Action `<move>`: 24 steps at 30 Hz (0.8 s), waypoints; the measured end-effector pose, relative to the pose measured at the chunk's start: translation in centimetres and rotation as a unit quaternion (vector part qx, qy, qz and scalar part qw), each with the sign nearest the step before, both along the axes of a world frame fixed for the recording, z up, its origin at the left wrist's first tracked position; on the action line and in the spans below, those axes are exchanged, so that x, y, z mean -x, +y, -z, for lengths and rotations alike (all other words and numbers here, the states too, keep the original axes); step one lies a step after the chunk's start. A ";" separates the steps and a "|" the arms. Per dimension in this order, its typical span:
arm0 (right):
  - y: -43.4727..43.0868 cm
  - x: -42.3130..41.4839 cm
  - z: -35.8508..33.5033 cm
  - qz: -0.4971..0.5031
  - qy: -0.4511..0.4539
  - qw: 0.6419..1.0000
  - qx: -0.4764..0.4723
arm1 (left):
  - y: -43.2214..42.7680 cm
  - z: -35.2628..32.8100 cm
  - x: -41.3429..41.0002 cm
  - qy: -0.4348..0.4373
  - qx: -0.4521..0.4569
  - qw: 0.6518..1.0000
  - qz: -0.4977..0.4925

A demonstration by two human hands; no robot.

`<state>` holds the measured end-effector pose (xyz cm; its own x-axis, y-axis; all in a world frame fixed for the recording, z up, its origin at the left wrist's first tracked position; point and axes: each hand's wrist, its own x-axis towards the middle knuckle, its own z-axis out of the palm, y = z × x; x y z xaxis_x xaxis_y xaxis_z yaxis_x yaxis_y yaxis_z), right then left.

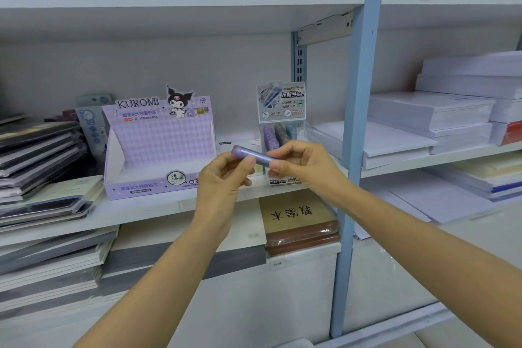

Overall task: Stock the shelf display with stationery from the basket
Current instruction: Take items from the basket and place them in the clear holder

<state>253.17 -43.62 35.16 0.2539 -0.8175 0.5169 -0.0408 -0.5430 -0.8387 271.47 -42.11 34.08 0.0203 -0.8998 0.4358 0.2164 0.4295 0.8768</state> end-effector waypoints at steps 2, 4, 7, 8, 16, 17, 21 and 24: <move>0.2 0.0 0.0 0.014 0.049 0.999 0.016 | 0.0 0.1 0.2 -0.014 0.012 1.000 -0.019; 0.4 -0.1 -0.5 0.051 0.080 0.994 0.059 | -0.1 0.2 0.5 -0.044 0.026 0.998 -0.031; 0.3 -0.3 -1.6 0.064 0.073 0.992 0.083 | -0.2 0.2 1.0 -0.117 0.059 0.990 -0.058; 0.3 -0.4 -1.8 0.061 0.090 0.990 0.086 | -0.3 0.2 1.2 -0.138 0.072 0.986 -0.062; -1.2 0.9 -2.9 0.163 -0.020 0.980 0.110 | -0.3 2.1 0.7 -0.446 0.184 0.862 -0.155; -1.5 1.2 -2.9 0.185 -0.027 0.976 0.111 | -0.3 2.6 0.5 -0.500 0.197 0.831 -0.146; -2.2 0.9 -1.8 0.200 0.022 0.975 0.097 | -0.5 3.7 0.2 -0.569 0.221 0.783 -0.122; -2.2 0.4 -1.1 0.204 0.092 0.968 0.115 | -0.5 3.8 0.2 -0.568 0.223 0.782 -0.124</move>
